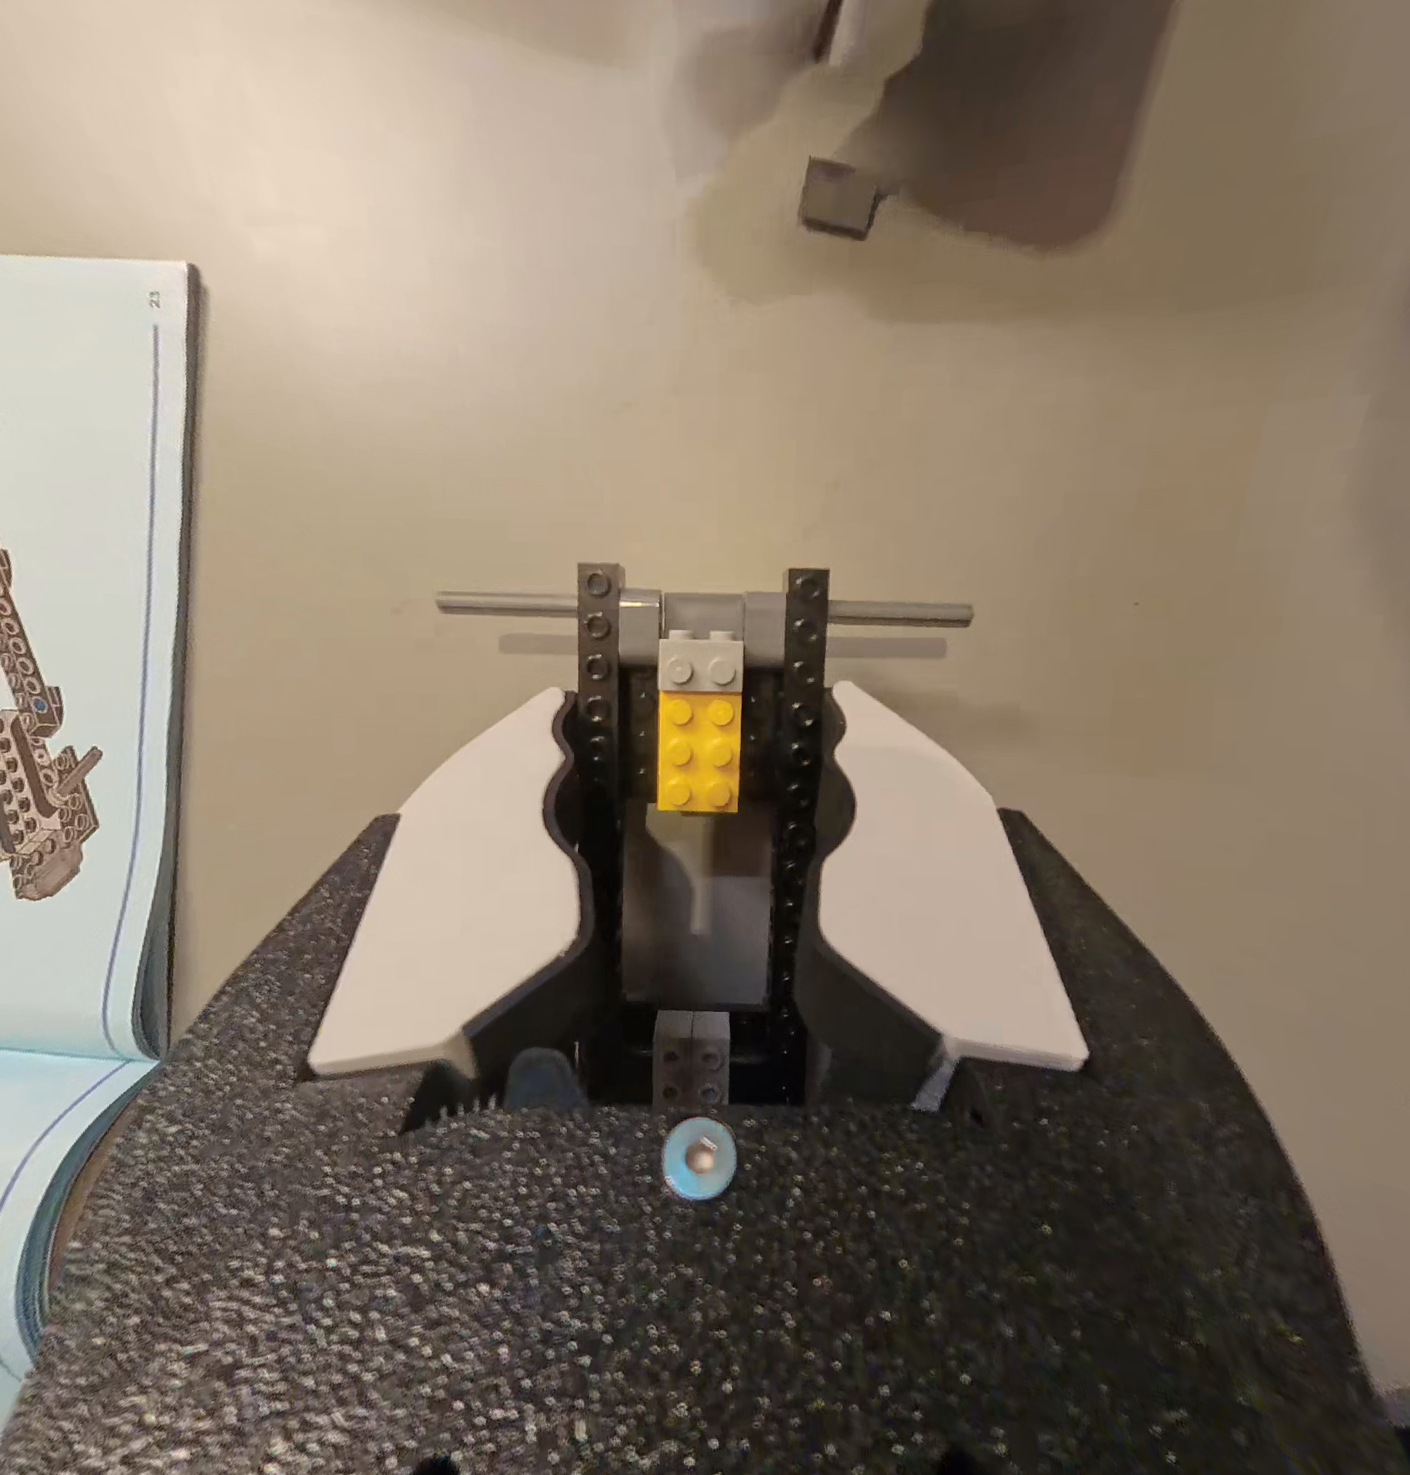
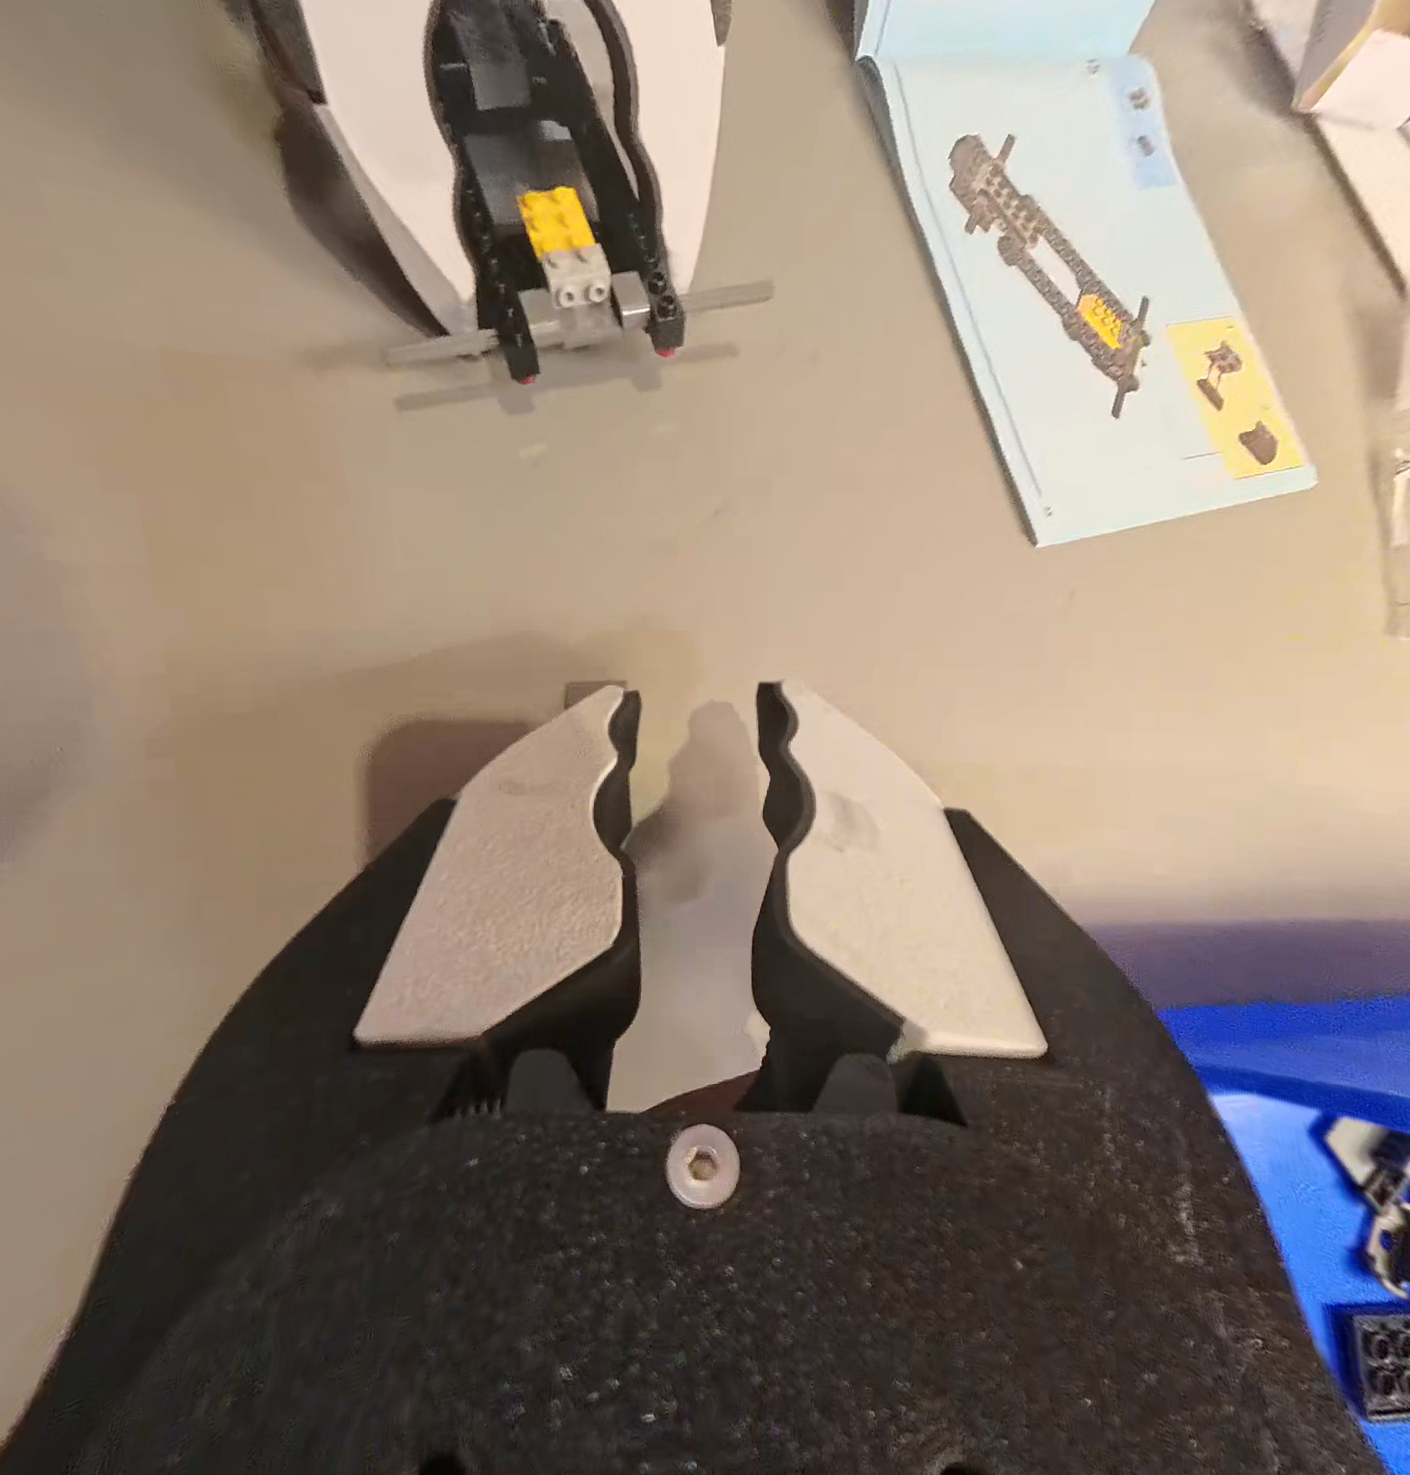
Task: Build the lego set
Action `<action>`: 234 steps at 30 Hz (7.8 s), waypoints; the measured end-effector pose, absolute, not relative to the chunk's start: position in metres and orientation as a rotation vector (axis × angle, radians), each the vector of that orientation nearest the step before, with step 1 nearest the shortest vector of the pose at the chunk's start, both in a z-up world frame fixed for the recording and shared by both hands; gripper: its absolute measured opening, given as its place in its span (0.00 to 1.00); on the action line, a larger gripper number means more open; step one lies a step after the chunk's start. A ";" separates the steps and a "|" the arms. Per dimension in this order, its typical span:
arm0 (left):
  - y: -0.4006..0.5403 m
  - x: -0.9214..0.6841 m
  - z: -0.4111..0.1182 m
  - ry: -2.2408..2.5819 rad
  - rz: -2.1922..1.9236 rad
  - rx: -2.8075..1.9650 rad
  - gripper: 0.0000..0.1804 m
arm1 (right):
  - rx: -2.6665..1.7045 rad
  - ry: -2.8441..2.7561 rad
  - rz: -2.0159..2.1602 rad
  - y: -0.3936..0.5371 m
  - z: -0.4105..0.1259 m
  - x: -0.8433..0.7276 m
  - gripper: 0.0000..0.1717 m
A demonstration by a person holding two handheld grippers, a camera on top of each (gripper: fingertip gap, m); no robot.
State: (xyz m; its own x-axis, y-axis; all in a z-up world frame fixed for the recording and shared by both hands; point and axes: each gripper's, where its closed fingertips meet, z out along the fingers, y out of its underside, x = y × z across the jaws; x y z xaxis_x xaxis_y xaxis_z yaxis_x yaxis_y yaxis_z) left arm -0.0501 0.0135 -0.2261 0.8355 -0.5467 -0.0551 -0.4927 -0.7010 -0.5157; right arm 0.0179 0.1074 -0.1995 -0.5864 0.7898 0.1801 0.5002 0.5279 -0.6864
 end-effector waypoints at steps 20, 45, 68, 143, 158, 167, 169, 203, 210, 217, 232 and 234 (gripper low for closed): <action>0.012 -0.049 -0.213 0.708 -0.119 -2.425 0.35 | -1.155 -2.408 0.846 0.091 -0.226 0.029 0.14; 0.015 -0.039 -0.174 0.401 -0.285 -2.269 0.28 | -1.575 -2.086 0.847 0.082 -0.214 0.021 0.20; -0.008 -0.047 -0.162 0.397 -0.254 -2.218 0.28 | -1.548 -2.235 0.817 0.040 -0.226 0.028 0.20; 0.041 -0.030 -0.114 -0.845 -1.236 -1.149 0.04 | -1.012 -1.569 1.042 0.037 -0.117 -0.032 0.15; 0.043 -0.018 -0.123 -0.876 -1.243 -1.174 0.04 | -0.944 -1.687 1.002 0.034 -0.129 -0.030 0.13; 0.039 0.005 -0.130 -0.703 -1.271 -1.385 0.04 | -0.847 -1.917 1.207 0.033 -0.133 -0.010 0.09; 0.039 0.008 -0.132 -0.680 -1.278 -1.417 0.04 | -0.829 -1.953 1.223 0.032 -0.135 -0.007 0.10; 0.037 0.006 -0.115 -0.676 -1.443 -1.211 0.04 | -0.648 -1.848 1.224 0.026 -0.121 -0.001 0.15; 0.037 0.008 -0.114 -0.679 -1.469 -1.198 0.04 | -0.643 -1.854 1.235 0.026 -0.122 0.000 0.11; 0.037 0.010 -0.114 -0.678 -1.486 -1.194 0.04 | -0.641 -1.854 1.239 0.026 -0.122 0.000 0.10; 0.028 0.001 -0.119 -0.487 -1.198 -1.508 0.22 | -0.690 -1.858 1.307 0.036 -0.118 0.007 0.09; 0.020 -0.016 -0.127 -0.348 -0.926 -1.719 0.30 | -0.725 -1.870 1.309 0.042 -0.121 0.009 0.09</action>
State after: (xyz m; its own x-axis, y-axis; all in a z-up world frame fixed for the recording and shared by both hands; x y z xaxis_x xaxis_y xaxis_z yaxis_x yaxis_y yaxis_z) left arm -0.0162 0.0196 -0.1267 0.6516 -0.2145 0.7276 0.6408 -0.3575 -0.6793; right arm 0.0086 0.0423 -0.1206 -0.5752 0.7810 0.2431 0.0387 0.3228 -0.9457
